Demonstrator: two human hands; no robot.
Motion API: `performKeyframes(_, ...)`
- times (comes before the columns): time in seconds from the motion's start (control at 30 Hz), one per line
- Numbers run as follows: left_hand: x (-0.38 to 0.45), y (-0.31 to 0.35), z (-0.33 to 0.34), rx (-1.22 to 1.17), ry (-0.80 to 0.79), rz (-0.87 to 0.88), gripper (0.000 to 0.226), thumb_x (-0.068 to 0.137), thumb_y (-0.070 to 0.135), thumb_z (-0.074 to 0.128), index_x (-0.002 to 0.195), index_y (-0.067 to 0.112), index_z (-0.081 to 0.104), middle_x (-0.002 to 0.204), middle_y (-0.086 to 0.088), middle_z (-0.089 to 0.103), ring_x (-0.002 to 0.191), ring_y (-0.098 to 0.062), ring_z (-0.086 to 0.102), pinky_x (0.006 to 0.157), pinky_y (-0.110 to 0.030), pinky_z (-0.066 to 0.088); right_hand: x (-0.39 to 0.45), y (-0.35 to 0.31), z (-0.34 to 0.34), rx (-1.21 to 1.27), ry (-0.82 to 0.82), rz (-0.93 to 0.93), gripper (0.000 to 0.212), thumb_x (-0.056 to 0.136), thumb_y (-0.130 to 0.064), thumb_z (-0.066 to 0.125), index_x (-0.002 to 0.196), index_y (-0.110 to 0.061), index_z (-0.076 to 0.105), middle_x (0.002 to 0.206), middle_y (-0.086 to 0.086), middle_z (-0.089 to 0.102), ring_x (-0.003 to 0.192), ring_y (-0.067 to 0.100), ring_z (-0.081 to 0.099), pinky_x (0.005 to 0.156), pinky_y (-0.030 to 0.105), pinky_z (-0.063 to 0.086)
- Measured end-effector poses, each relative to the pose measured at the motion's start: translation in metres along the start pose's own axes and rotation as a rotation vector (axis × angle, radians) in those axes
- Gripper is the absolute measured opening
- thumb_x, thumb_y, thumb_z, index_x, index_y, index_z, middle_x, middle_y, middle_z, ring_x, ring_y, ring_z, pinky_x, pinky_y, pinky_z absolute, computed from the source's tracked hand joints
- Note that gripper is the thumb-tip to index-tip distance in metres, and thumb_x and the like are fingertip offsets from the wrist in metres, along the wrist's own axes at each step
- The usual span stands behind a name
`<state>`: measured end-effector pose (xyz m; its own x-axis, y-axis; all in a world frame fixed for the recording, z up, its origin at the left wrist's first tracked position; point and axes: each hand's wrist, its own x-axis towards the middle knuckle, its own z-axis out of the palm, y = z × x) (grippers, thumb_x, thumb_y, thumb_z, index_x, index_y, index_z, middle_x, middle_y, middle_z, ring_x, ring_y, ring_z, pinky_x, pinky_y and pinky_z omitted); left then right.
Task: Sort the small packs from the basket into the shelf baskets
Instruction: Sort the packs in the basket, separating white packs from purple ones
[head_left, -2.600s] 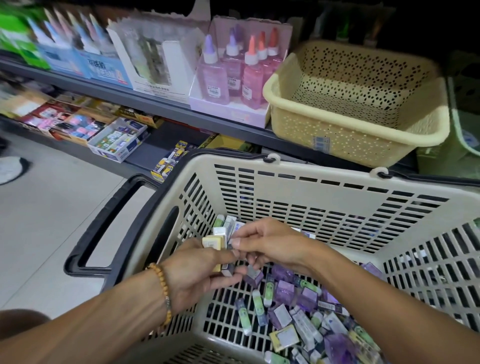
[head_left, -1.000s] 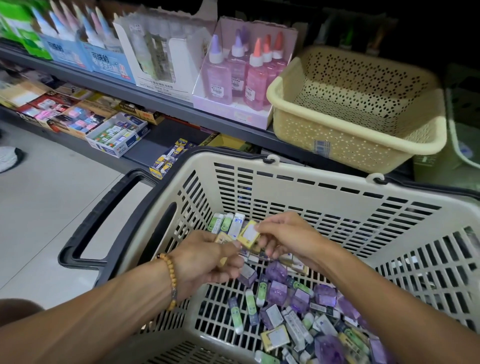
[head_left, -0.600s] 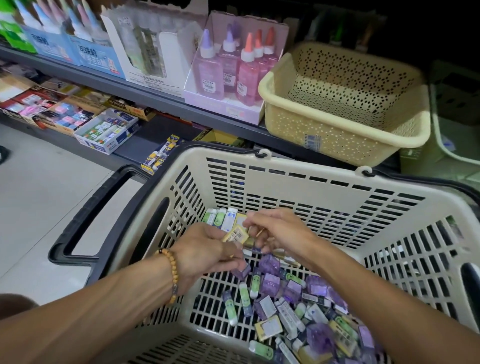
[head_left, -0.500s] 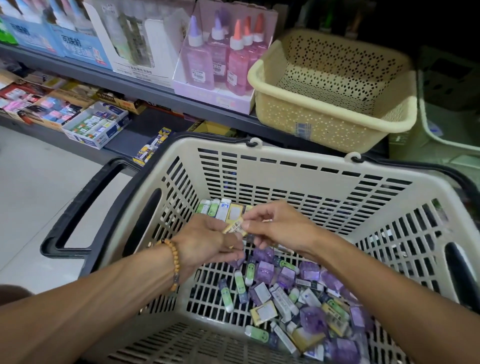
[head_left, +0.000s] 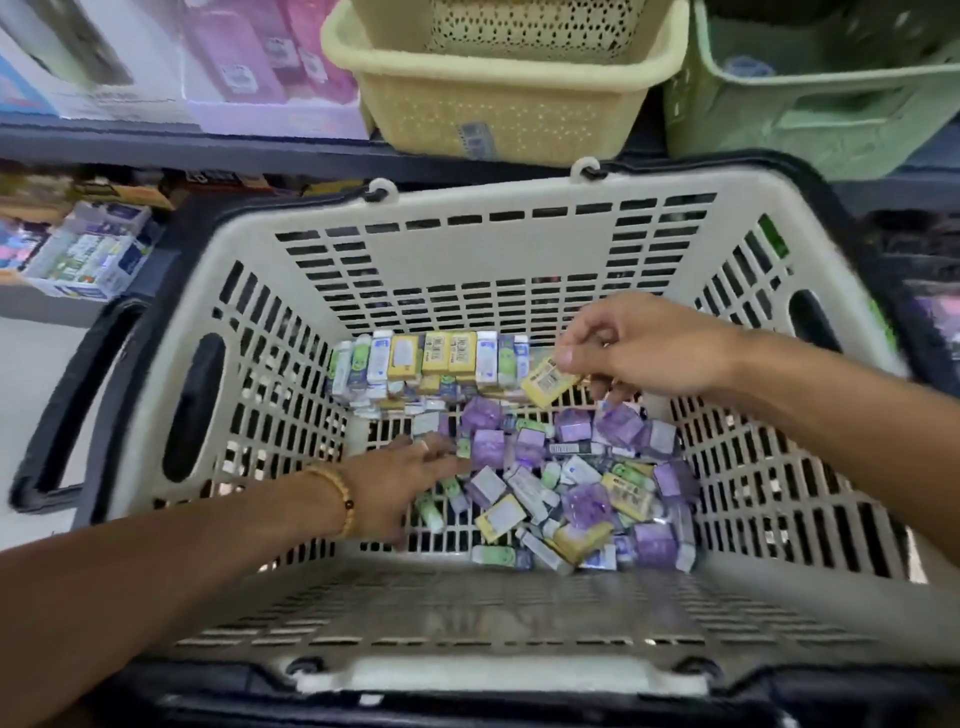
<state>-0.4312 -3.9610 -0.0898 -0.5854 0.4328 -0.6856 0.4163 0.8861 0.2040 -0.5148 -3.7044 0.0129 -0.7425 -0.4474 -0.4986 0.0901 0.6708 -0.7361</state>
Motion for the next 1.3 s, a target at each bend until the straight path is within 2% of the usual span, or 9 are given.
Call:
performKeyframes(0.1,0.007,-0.006,0.007,0.287,0.124,0.101,0.103,0.085,0.012,0.066,0.149,0.045,-0.007,0.159,0.011,-0.002,0.142,-0.025,0.023,0.09,-0.026,0.046,0.002,-0.005,0.0,0.026,0.013,-0.043,0.014,0.095,-0.029,0.062,0.093,-0.016,0.068,0.081,0.002,0.069,0.063,0.001,0.065,0.051,0.014,0.05)
performKeyframes(0.23,0.014,-0.01,0.008,0.371,0.226,0.139,0.084,0.088,0.009,0.062,0.15,0.034,0.012,0.154,-0.001,0.024,0.128,-0.023,0.04,0.076,-0.028,0.049,0.006,-0.007,-0.001,0.024,0.038,-0.071,0.017,0.095,-0.028,0.062,0.094,-0.011,0.068,0.076,0.007,0.068,0.051,-0.002,0.061,0.039,0.011,0.041)
performKeyframes(0.33,0.016,-0.011,0.012,0.331,0.236,0.159,0.071,0.087,0.02,0.066,0.146,0.023,0.026,0.14,-0.002,0.044,0.12,-0.02,0.046,0.083,-0.029,0.049,0.011,-0.006,-0.001,0.009,0.042,-0.083,0.017,0.094,-0.028,0.064,0.094,-0.011,0.067,0.079,0.008,0.069,0.054,0.001,0.063,0.044,0.012,0.044)
performKeyframes(0.57,0.015,-0.008,0.019,0.29,0.233,0.218,0.056,0.087,0.034,0.066,0.139,0.03,0.043,0.147,0.005,0.039,0.13,-0.017,0.042,0.093,-0.03,0.047,0.014,-0.003,0.003,0.011,0.034,-0.09,0.015,0.093,-0.027,0.066,0.093,-0.011,0.068,0.077,0.0,0.067,0.057,0.001,0.064,0.048,0.012,0.047)
performKeyframes(0.7,0.016,0.0,0.016,0.339,0.138,0.227,0.053,0.094,0.039,0.054,0.144,0.028,0.037,0.151,0.0,0.036,0.136,-0.021,0.037,0.103,-0.034,0.041,0.016,-0.003,0.004,-0.008,0.038,-0.097,0.014,0.093,-0.027,0.065,0.093,-0.013,0.068,0.079,0.001,0.068,0.065,0.006,0.067,0.052,0.015,0.05)
performKeyframes(0.8,0.006,-0.002,-0.002,0.14,0.165,0.15,0.05,0.088,0.045,0.061,0.133,0.027,0.049,0.123,0.005,0.055,0.109,-0.013,0.054,0.087,-0.024,0.047,0.017,-0.002,0.001,-0.012,0.053,-0.097,0.015,0.093,-0.028,0.065,0.093,-0.013,0.068,0.079,0.002,0.068,0.062,0.004,0.067,0.052,0.016,0.053)
performKeyframes(0.93,-0.002,0.01,-0.021,-0.19,0.284,0.113,0.044,0.081,0.044,0.07,0.118,0.025,0.057,0.093,0.018,0.054,0.081,-0.003,0.056,0.068,-0.008,0.038,0.02,-0.001,-0.001,-0.007,0.071,-0.106,0.015,0.093,-0.029,0.066,0.092,-0.014,0.068,0.079,0.003,0.069,0.061,0.004,0.067,0.055,0.019,0.056)
performKeyframes(1.07,0.026,0.051,-0.022,-0.178,0.282,0.27,0.048,0.085,0.042,0.067,0.128,0.027,0.05,0.115,0.004,0.058,0.094,-0.009,0.055,0.085,-0.027,0.048,0.021,-0.002,0.001,-0.024,0.067,-0.109,0.017,0.093,-0.029,0.066,0.092,-0.013,0.068,0.082,0.008,0.07,0.068,0.012,0.068,0.06,0.024,0.058)
performKeyframes(1.3,0.048,0.059,0.002,0.191,0.292,0.383,0.054,0.094,0.038,0.055,0.138,0.014,0.033,0.134,-0.011,0.04,0.122,-0.026,0.04,0.095,-0.04,0.048,0.019,-0.001,-0.001,-0.02,0.075,-0.114,0.015,0.093,-0.029,0.065,0.094,-0.014,0.067,0.081,0.004,0.069,0.064,0.006,0.067,0.057,0.019,0.056)
